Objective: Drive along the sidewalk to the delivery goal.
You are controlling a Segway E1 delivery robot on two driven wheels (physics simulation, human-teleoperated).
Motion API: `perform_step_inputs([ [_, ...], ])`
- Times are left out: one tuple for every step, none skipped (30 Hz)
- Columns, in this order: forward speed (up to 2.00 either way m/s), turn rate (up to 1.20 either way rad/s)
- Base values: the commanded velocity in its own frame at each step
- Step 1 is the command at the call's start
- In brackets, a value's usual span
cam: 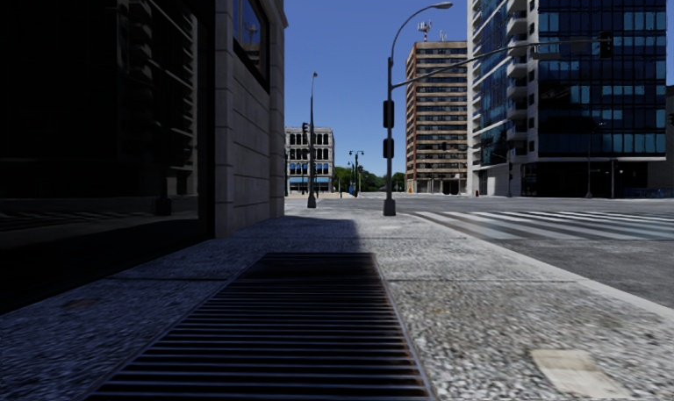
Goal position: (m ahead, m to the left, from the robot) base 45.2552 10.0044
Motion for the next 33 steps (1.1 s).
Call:
perform_step_inputs([
  [2.0,0.0],
  [2.0,0.0],
  [2.0,0.0],
  [2.0,0.0],
  [2.0,0.0],
  [2.0,0.0],
  [2.0,0.0],
  [2.0,0.0],
  [2.0,0.0],
  [2.0,0.0],
  [2.0,0.0],
  [2.0,0.0],
  [2.0,0.0],
  [2.0,0.0],
  [2.0,0.0],
  [2.0,0.0],
  [2.0,0.0],
  [2.0,0.0],
  [2.0,0.0],
  [2.0,0.0],
  [2.0,0.0],
  [2.0,0.0],
  [2.0,0.0],
  [2.0,0.0],
  [2.0,0.0],
  [2.0,0.0],
  [2.0,0.0],
  [2.0,0.0],
  [2.0,0.0],
  [2.0,0.0],
  [2.0,0.0],
  [2.0,0.0],
  [2.0,0.0],
])
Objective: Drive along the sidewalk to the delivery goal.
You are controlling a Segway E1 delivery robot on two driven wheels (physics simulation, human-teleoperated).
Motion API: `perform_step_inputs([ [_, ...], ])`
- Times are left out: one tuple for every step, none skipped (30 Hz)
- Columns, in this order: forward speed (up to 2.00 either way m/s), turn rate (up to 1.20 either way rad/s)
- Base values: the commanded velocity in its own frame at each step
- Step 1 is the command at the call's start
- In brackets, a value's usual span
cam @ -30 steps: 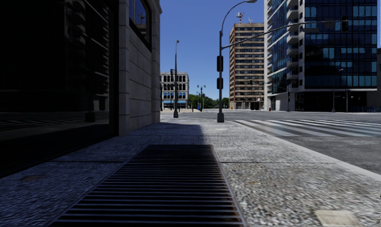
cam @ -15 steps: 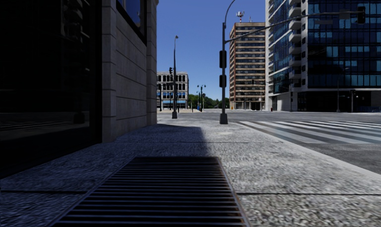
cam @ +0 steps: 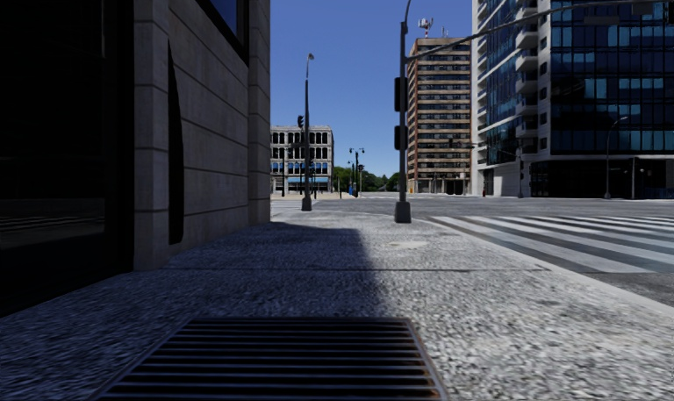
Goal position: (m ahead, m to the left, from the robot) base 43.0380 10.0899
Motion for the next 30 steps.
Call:
perform_step_inputs([
  [2.0,0.0],
  [2.0,0.0],
  [2.0,0.0],
  [2.0,0.0],
  [2.0,0.0],
  [2.0,0.0],
  [2.0,0.0],
  [2.0,0.0],
  [2.0,0.0],
  [2.0,0.0],
  [2.0,0.0],
  [2.0,0.0],
  [2.0,0.0],
  [2.0,0.0],
  [2.0,0.0],
  [2.0,0.0],
  [2.0,0.0],
  [2.0,0.0],
  [2.0,0.0],
  [2.0,0.0],
  [2.0,0.0],
  [2.0,0.0],
  [2.0,0.0],
  [2.0,0.0],
  [2.0,0.0],
  [2.0,0.0],
  [2.0,0.0],
  [2.0,0.0],
  [2.0,0.0],
  [2.0,0.0],
])
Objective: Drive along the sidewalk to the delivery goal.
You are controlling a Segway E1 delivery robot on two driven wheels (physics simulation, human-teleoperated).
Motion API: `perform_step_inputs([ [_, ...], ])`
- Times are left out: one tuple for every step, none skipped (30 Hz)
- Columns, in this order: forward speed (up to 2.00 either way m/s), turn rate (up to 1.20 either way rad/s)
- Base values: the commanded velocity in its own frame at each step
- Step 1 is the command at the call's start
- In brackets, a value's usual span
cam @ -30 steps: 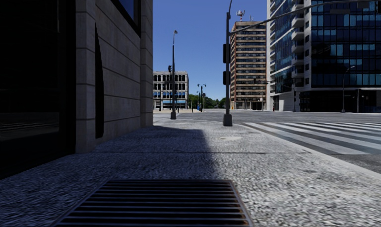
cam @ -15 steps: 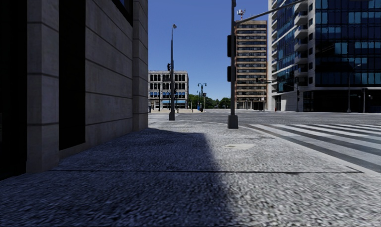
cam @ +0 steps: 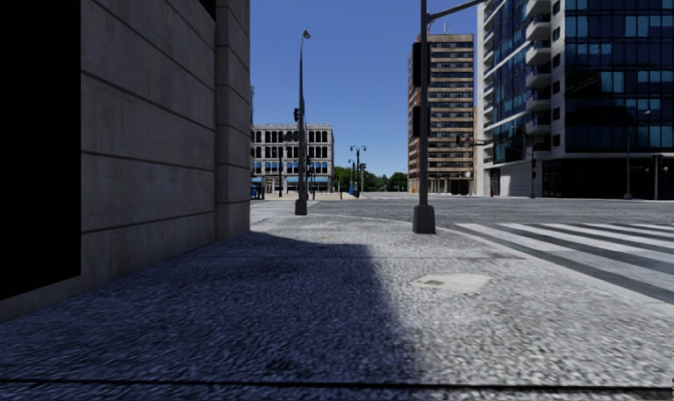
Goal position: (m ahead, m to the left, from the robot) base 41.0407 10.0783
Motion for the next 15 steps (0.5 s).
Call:
perform_step_inputs([
  [2.0,0.0],
  [2.0,0.0],
  [2.0,0.0],
  [2.0,0.0],
  [2.0,0.0],
  [2.0,0.0],
  [2.0,0.0],
  [2.0,0.0],
  [2.0,0.0],
  [2.0,0.0],
  [2.0,0.0],
  [2.0,0.0],
  [2.0,0.0],
  [2.0,0.0],
  [2.0,0.0],
])
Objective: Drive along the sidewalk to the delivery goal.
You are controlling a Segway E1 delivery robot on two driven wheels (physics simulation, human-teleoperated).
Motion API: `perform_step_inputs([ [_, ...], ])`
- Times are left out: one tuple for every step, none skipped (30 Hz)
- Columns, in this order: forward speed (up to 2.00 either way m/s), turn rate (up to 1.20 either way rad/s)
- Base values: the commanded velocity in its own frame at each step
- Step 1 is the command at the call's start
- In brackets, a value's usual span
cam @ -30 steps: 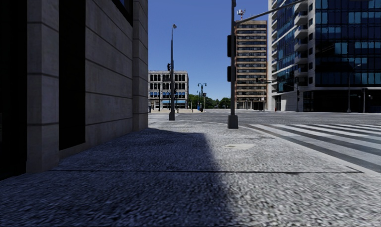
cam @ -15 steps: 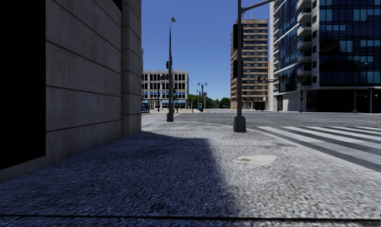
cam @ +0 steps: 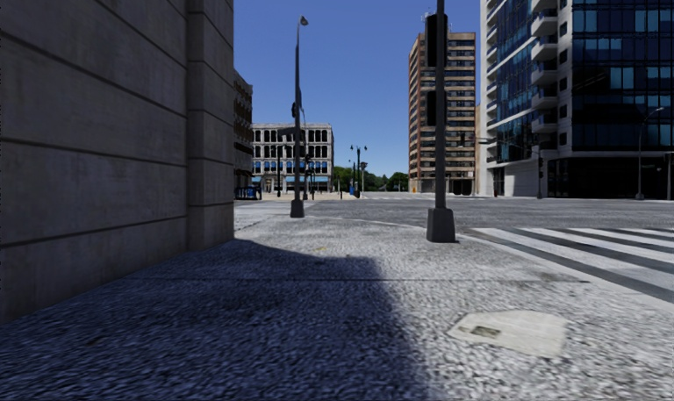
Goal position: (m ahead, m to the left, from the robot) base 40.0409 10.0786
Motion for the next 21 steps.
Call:
perform_step_inputs([
  [2.0,0.0],
  [2.0,0.0],
  [2.0,0.0],
  [2.0,0.0],
  [2.0,0.0],
  [2.0,0.0],
  [2.0,0.0],
  [2.0,0.0],
  [2.0,0.0],
  [2.0,0.0],
  [2.0,0.0],
  [2.0,0.0],
  [2.0,0.0],
  [2.0,0.0],
  [2.0,0.0],
  [2.0,0.0],
  [2.0,0.0],
  [2.0,0.0],
  [2.0,0.0],
  [2.0,0.0],
  [2.0,0.0],
])
